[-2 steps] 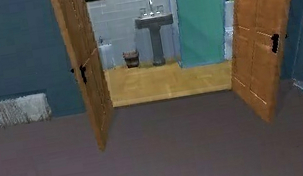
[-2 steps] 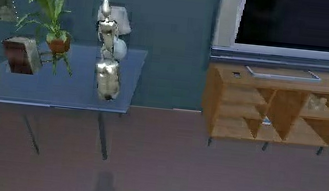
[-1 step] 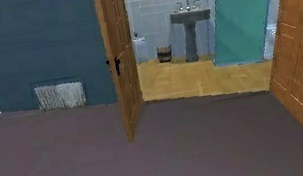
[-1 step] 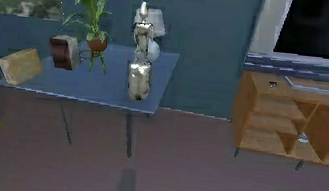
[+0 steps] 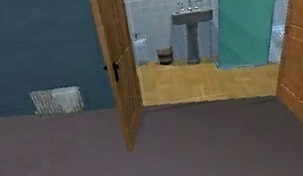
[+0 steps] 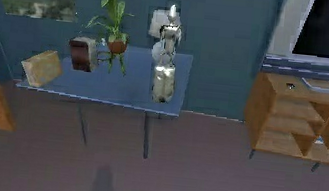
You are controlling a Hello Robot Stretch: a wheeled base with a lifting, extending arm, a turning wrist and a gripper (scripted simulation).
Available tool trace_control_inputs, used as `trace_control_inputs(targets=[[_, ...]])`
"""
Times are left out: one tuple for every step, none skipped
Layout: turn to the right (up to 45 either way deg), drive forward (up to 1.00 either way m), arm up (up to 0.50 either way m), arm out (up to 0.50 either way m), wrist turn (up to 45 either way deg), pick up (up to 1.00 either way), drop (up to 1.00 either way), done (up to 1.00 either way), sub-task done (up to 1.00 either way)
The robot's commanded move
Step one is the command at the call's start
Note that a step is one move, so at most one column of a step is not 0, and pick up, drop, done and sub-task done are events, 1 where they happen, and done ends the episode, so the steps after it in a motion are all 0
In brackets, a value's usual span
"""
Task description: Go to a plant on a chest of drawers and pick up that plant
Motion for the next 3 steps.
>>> trace_control_inputs(targets=[[-33.0, 0.00, 0.00, 0.00, 0.0, 0.00, 0.00, 0.00, 0.00], [0.0, 0.70, 0.00, 0.00, 0.0, 0.00, 0.00, 0.00, 0.00], [-45.0, 0.00, 0.00, 0.00, 0.0, 0.00, 0.00, 0.00, 0.00]])
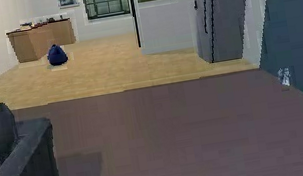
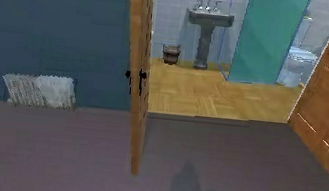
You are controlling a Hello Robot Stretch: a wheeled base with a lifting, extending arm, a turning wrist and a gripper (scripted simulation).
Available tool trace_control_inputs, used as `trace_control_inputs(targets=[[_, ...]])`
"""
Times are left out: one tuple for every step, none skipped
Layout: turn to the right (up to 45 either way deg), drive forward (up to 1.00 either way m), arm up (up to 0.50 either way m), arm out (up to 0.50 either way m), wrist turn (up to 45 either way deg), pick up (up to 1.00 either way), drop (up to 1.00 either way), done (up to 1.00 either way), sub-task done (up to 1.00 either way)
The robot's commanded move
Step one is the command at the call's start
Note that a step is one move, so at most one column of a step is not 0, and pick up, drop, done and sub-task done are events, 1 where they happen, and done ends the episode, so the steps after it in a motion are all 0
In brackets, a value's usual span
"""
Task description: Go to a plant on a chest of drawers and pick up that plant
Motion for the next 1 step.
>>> trace_control_inputs(targets=[[0.0, 1.00, 0.00, 0.00, 0.0, 0.00, 0.00, 0.00, 0.00]])
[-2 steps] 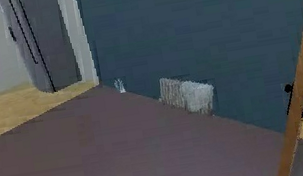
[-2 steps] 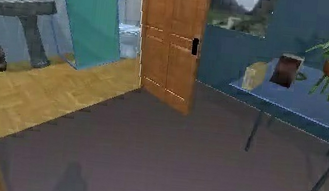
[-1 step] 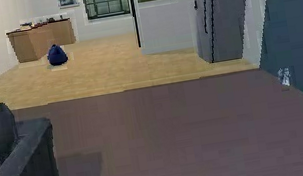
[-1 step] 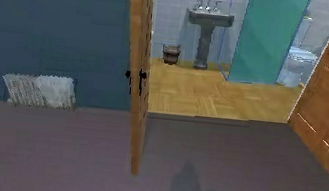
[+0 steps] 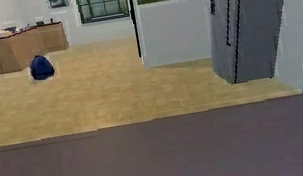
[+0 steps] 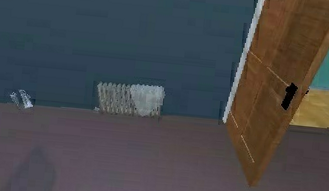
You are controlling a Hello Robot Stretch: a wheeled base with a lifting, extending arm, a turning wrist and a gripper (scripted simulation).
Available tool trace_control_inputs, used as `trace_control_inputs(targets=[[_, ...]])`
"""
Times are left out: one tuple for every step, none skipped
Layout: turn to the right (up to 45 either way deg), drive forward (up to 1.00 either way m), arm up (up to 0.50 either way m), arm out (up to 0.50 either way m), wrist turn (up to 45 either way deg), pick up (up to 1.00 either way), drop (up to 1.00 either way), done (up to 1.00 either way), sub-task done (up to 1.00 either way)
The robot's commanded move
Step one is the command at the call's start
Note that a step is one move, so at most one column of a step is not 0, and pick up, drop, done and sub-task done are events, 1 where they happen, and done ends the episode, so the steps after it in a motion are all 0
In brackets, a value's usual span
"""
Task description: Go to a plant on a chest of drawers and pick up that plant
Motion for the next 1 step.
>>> trace_control_inputs(targets=[[-3.0, 0.00, 0.00, 0.00, 0.0, 0.00, 0.00, 0.00, 0.00]])
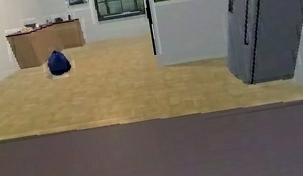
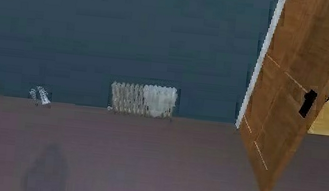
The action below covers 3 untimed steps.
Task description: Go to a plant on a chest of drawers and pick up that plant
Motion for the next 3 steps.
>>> trace_control_inputs(targets=[[0.0, 0.20, 0.00, 0.00, 0.0, 0.00, 0.00, 0.00, 0.00], [-33.0, 0.00, 0.00, 0.00, 0.0, 0.00, 0.00, 0.00, 0.00], [0.0, 0.80, 0.00, 0.00, 0.0, 0.00, 0.00, 0.00, 0.00]])
